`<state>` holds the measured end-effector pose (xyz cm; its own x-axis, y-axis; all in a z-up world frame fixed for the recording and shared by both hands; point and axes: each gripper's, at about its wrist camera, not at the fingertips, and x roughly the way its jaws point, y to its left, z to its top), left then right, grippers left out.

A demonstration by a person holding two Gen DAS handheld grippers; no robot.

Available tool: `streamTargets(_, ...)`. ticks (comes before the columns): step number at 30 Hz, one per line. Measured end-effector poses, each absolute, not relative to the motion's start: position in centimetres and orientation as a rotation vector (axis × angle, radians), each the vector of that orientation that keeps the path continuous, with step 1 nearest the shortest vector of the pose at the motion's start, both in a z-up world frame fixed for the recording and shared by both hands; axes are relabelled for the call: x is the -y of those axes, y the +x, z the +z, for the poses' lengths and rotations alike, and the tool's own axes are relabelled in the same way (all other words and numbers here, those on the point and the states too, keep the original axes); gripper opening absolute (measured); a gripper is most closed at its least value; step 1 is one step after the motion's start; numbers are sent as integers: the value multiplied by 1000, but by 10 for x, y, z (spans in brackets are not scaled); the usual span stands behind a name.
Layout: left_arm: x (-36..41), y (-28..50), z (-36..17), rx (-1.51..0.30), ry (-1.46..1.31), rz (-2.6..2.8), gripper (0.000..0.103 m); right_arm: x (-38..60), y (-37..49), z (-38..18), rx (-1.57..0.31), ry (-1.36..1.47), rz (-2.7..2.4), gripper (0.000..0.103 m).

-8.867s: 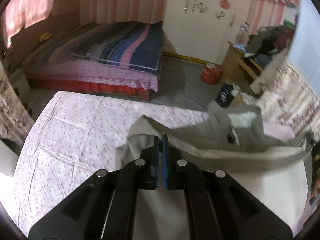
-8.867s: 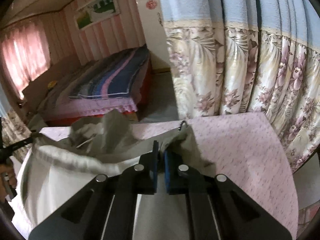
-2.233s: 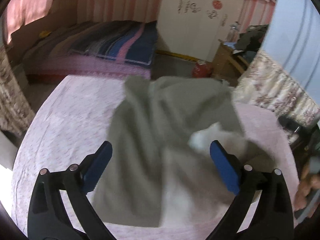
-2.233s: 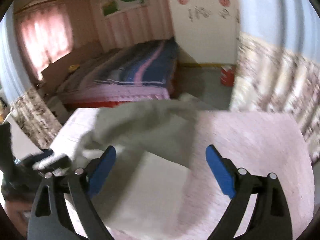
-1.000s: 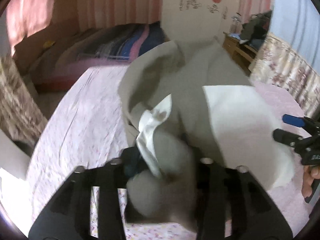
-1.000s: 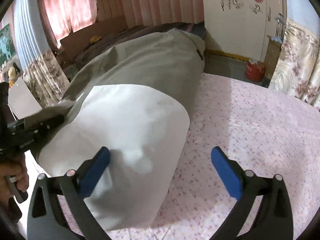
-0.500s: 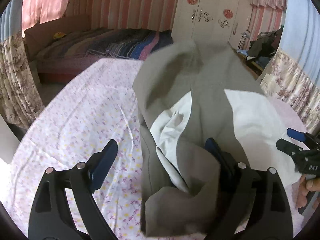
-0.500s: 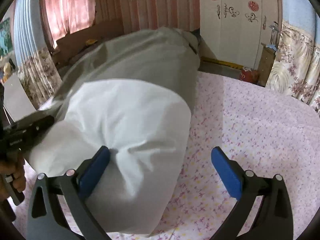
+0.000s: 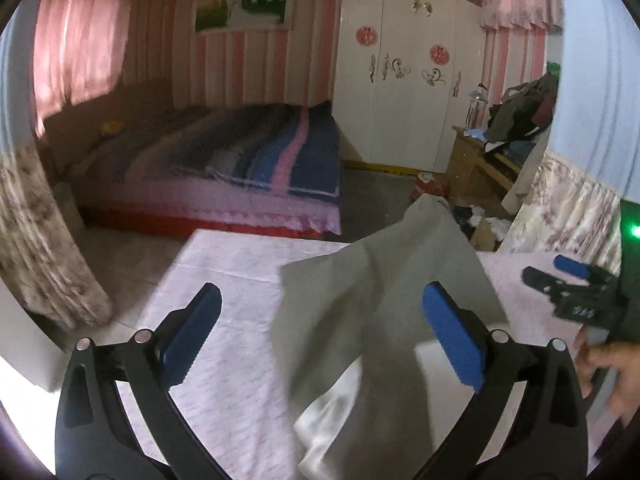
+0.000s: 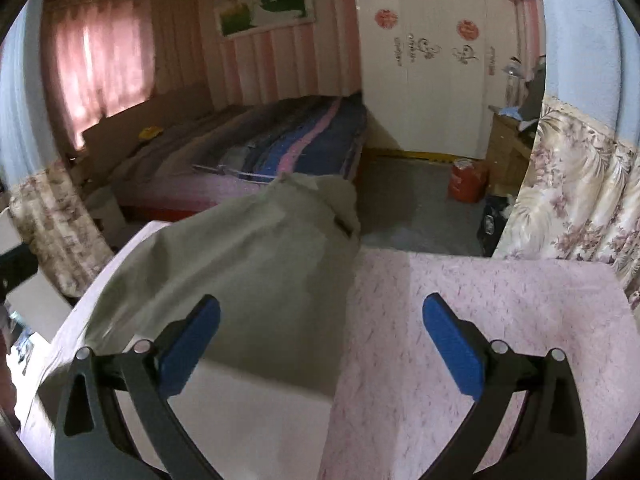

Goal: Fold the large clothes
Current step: 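Grasp the olive jacket side with the left gripper and fold it over the body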

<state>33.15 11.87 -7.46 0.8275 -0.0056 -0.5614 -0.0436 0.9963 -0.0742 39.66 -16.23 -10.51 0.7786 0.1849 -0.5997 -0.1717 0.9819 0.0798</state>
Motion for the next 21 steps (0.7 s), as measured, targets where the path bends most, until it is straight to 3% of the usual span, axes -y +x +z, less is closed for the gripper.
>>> streamTargets(7, -111, 407, -134, -735, -53, 76, 100, 143, 449, -135, -715, 10, 131, 101)
streamTargets(21, -147, 445, -221, -888, -167, 107, 100, 112, 496, -204, -805, -163, 81, 101)
